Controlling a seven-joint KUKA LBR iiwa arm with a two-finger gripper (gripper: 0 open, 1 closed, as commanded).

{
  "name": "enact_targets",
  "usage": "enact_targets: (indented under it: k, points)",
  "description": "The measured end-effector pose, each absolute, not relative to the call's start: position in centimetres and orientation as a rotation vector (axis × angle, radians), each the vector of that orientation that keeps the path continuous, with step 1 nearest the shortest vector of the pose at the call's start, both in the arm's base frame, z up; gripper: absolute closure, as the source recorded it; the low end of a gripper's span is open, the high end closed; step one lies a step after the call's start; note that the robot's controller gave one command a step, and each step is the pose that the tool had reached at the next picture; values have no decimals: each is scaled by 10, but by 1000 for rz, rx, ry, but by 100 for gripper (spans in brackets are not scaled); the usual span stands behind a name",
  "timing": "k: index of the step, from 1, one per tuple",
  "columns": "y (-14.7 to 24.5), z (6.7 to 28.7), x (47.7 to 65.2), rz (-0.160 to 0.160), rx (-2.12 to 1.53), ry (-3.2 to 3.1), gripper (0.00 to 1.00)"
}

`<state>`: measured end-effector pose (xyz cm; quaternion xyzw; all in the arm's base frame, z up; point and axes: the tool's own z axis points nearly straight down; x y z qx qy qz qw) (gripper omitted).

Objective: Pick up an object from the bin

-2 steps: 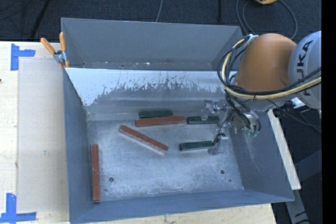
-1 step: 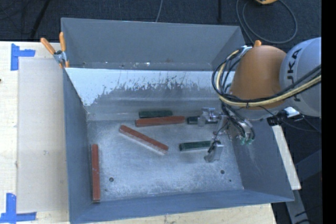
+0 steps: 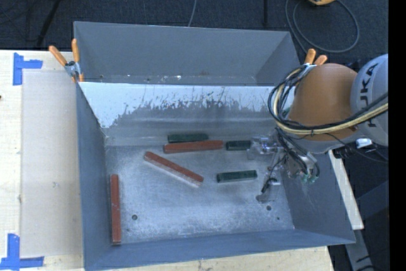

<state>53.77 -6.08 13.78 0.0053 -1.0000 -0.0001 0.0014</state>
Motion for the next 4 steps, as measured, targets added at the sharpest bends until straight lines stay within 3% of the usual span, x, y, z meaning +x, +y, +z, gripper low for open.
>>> enact_targets:
  k: [1,2,4]
  points:
    - [-59,85,545,0,-88,-3145,0]
    - [-52,64,553,5,-31,-3143,100]
    - [-49,72,552,1,-14,-3140,100]
